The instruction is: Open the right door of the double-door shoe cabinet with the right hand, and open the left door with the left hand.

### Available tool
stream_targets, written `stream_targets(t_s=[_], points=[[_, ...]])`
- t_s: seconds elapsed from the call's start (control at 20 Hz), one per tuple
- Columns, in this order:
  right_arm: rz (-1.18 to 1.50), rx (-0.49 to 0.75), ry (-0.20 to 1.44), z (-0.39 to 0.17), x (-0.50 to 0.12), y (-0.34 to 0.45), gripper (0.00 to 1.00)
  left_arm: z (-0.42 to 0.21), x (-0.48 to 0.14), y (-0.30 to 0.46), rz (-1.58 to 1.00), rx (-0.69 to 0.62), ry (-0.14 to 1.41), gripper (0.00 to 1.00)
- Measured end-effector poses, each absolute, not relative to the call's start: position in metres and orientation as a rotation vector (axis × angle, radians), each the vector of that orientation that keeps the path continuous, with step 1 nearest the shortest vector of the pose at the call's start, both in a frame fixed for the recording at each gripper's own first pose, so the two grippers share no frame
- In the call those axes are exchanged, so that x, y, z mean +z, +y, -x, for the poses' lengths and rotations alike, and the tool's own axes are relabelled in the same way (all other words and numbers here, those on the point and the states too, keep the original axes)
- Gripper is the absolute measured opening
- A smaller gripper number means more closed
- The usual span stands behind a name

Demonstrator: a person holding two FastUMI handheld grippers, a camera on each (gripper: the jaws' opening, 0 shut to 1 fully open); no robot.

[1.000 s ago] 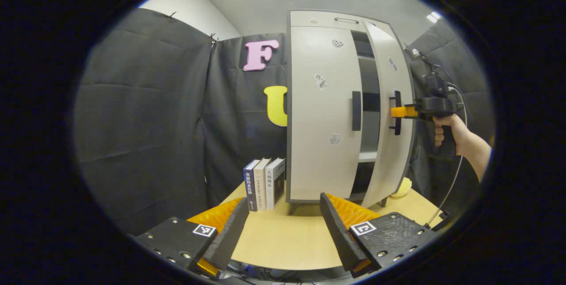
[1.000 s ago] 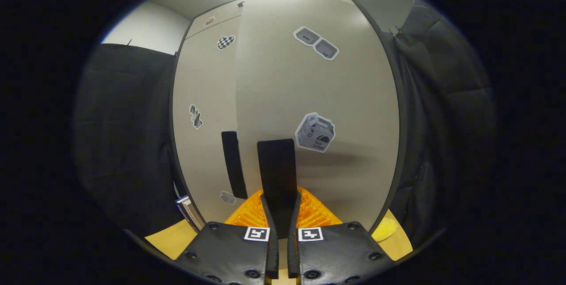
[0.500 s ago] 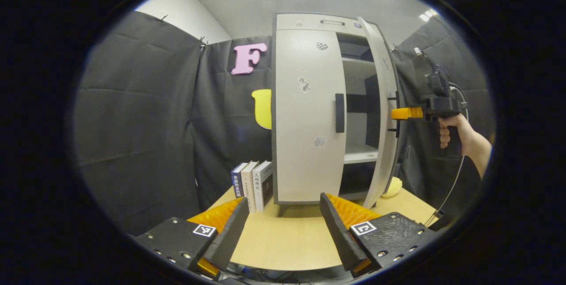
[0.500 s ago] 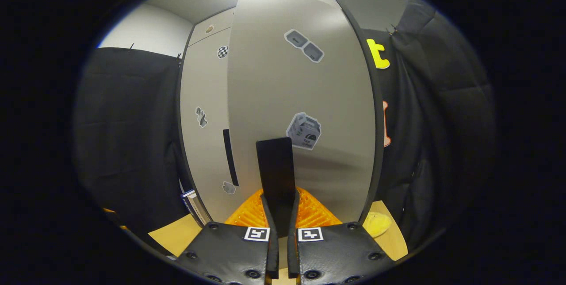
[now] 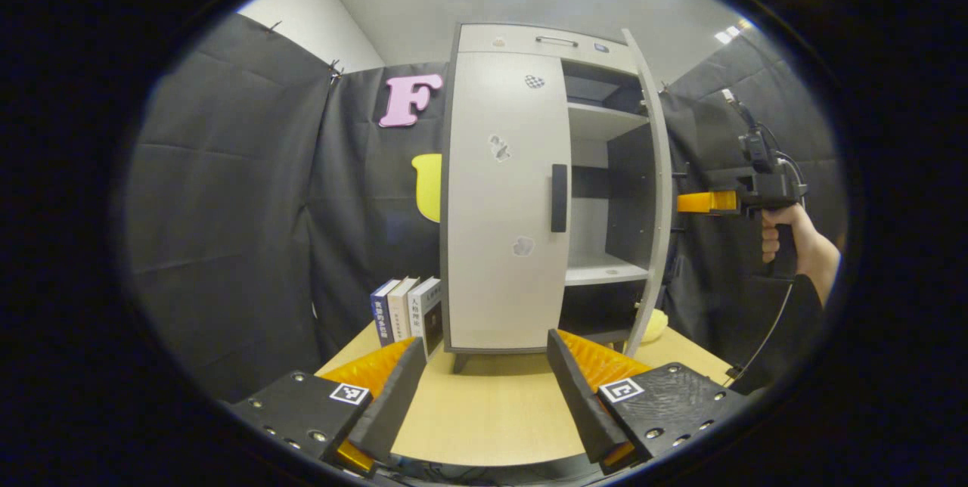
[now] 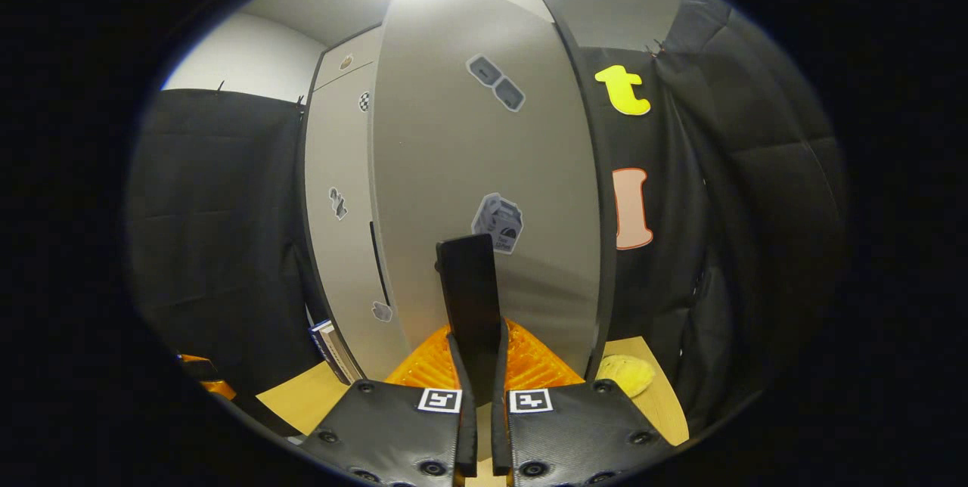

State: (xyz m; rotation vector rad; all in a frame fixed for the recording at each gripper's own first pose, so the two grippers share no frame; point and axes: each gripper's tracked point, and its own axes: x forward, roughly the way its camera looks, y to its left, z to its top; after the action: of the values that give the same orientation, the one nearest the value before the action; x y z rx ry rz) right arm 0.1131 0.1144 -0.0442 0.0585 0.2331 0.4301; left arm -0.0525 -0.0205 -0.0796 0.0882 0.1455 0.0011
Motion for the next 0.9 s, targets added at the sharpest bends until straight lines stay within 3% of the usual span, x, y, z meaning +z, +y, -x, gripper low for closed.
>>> stream_targets(t_s=[0.45, 0.9], points=[[-0.048, 0.385, 0.237, -0.112, -0.042, 0.095, 0.09, 0.046, -0.087, -0.025, -0.082, -0.025, 0.161, 0.95], [-0.116, 0.196, 0.255, -0.124, -0.042, 0.032, 0.06, 0.027, -0.097, -0.030, -0.052, -0.039, 0.191, 0.95]])
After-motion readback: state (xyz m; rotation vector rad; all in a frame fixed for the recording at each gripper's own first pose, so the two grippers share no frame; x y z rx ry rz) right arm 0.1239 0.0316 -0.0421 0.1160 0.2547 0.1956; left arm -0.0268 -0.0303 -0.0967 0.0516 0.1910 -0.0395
